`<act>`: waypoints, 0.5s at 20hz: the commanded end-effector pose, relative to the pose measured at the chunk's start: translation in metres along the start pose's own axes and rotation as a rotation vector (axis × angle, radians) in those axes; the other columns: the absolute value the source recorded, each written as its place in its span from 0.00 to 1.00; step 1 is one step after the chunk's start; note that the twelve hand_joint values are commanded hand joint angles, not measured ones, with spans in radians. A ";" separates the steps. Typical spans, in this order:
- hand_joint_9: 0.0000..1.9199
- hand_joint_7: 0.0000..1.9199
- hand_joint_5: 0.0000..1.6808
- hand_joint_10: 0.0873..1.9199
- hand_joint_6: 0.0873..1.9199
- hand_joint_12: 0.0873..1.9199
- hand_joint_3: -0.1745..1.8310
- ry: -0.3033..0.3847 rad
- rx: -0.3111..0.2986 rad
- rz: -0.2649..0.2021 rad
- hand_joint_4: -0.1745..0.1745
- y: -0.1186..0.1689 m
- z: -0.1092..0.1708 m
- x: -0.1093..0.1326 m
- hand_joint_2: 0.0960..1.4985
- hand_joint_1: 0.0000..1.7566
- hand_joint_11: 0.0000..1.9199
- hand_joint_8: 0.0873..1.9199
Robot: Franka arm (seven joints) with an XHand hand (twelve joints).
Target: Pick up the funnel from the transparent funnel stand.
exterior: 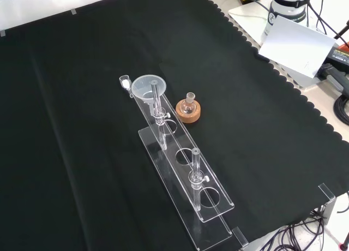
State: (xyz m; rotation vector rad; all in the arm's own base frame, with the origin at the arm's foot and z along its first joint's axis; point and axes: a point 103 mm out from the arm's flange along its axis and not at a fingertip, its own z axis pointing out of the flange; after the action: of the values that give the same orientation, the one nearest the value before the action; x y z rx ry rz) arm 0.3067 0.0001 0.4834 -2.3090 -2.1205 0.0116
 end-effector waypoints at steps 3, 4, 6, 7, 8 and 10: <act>0.09 0.00 0.12 0.31 0.02 0.67 0.33 0.000 -0.012 0.013 0.52 0.001 0.000 -0.002 0.74 0.00 0.12 0.25; 0.09 0.00 0.12 0.30 0.01 0.68 0.32 0.003 -0.013 0.016 0.52 0.001 0.000 -0.003 0.75 0.00 0.11 0.25; 0.09 0.00 0.13 0.30 0.00 0.68 0.31 0.004 -0.009 0.019 0.52 0.003 0.000 -0.005 0.75 0.00 0.11 0.25; 0.09 0.00 0.13 0.30 0.00 0.68 0.31 -0.006 -0.005 0.011 0.52 0.004 0.000 -0.004 0.75 0.00 0.11 0.25; 0.09 0.00 0.13 0.30 0.00 0.68 0.31 -0.012 -0.011 0.011 0.52 0.004 0.001 -0.002 0.75 0.00 0.11 0.25; 0.09 0.00 0.13 0.30 0.00 0.68 0.31 -0.011 -0.007 0.019 0.52 0.006 0.002 -0.002 0.75 0.00 0.11 0.25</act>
State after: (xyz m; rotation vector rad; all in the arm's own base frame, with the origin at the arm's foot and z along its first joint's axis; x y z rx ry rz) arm 0.3095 -0.0030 0.4826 -2.3300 -2.1116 0.0090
